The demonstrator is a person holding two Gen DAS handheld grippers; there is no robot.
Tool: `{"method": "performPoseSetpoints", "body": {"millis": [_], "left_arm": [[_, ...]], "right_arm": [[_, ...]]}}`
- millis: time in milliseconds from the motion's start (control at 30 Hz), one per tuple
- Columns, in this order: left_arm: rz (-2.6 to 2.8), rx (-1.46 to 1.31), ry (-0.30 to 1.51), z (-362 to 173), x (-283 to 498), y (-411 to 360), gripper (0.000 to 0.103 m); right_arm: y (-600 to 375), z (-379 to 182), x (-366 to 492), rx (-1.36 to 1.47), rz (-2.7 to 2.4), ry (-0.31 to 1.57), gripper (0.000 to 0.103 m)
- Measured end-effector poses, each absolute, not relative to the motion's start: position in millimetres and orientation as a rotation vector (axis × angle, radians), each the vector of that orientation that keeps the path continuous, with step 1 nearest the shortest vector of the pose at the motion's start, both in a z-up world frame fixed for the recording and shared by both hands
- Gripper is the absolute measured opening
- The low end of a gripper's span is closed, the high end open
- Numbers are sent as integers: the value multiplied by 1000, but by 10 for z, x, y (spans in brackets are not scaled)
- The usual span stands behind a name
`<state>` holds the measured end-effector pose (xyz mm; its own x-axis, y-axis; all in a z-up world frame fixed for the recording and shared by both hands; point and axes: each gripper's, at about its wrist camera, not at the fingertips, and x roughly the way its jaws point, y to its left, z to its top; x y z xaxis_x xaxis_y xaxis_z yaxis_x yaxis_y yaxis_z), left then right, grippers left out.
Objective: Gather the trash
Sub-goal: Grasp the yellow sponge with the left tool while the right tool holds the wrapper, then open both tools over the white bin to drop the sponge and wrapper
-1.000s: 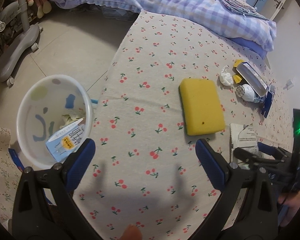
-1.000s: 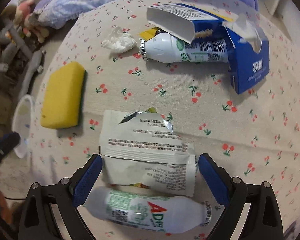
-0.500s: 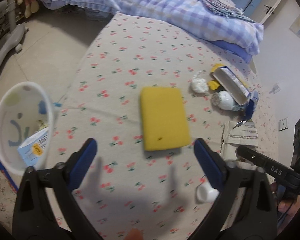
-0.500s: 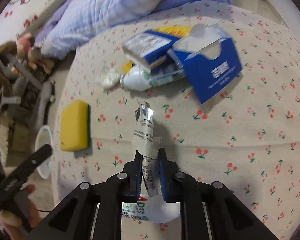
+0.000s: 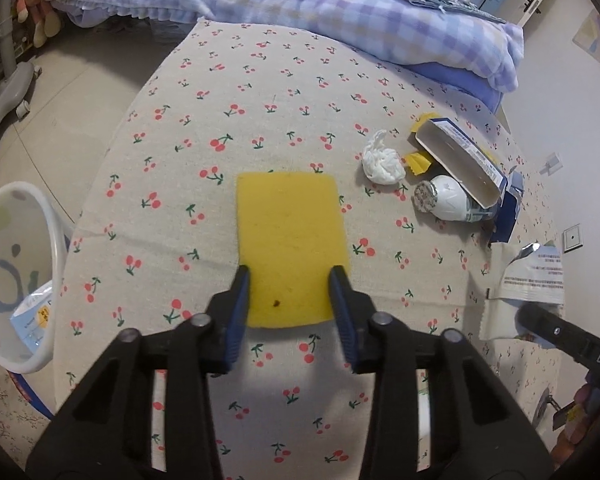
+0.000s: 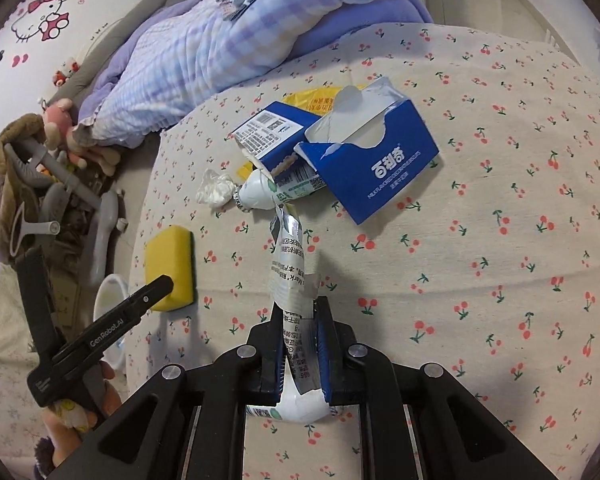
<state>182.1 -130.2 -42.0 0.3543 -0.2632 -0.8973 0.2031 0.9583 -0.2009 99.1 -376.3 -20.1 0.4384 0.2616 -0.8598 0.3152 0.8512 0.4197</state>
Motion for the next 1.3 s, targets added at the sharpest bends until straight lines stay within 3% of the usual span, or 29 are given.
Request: {"method": "performPoseSetpoints", "body": {"millis": [67, 233, 667, 967, 1300], "left_arm": [[-298, -52, 1160, -393, 1807, -1279, 22], [-332, -77, 1147, -301, 1734, -1190, 12], [-294, -117, 1060, 77, 1508, -426, 11], [-117, -170, 1045, 108, 1523, 659, 11], [-20, -201, 1060, -19, 1635, 1235, 12]], "right_arm": [[-3767, -187, 972, 586, -37, 1130, 14], [-3730, -119, 914, 585, -29, 1113, 14], [-3251, 85, 1038, 554, 60, 1081, 14], [-2283, 121, 1380, 457, 199, 1103, 14], [-1253, 1, 1774, 389, 340, 1123, 14]]}}
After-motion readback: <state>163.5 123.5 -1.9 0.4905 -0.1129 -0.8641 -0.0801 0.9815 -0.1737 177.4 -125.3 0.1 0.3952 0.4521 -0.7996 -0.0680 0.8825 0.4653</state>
